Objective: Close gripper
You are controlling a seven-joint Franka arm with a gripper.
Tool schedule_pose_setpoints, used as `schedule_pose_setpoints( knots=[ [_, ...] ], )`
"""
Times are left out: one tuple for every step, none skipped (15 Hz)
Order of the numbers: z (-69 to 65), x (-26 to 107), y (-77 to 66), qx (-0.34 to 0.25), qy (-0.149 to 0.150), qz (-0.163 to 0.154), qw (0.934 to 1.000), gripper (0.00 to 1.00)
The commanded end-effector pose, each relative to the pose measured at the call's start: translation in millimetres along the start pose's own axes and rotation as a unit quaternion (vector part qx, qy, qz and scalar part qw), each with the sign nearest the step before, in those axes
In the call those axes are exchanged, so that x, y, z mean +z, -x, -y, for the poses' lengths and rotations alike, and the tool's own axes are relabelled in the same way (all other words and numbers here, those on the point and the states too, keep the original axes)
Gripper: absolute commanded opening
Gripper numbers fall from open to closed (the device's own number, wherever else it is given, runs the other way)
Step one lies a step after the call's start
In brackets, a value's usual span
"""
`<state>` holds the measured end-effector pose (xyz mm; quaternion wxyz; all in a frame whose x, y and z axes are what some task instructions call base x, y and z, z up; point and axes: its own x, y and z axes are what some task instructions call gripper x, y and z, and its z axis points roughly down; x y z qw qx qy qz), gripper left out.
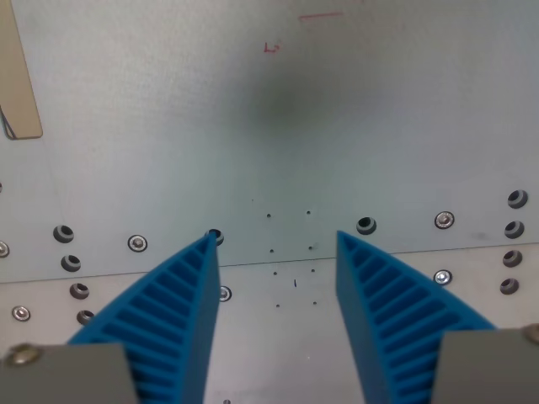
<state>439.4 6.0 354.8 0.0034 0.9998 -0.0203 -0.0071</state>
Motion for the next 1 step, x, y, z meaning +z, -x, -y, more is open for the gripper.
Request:
schedule_pose_setpoints(
  knots=[
    [0.0,-2.2,0.3,0.000,0.000,-0.002,1.0000,0.00]
  ],
)
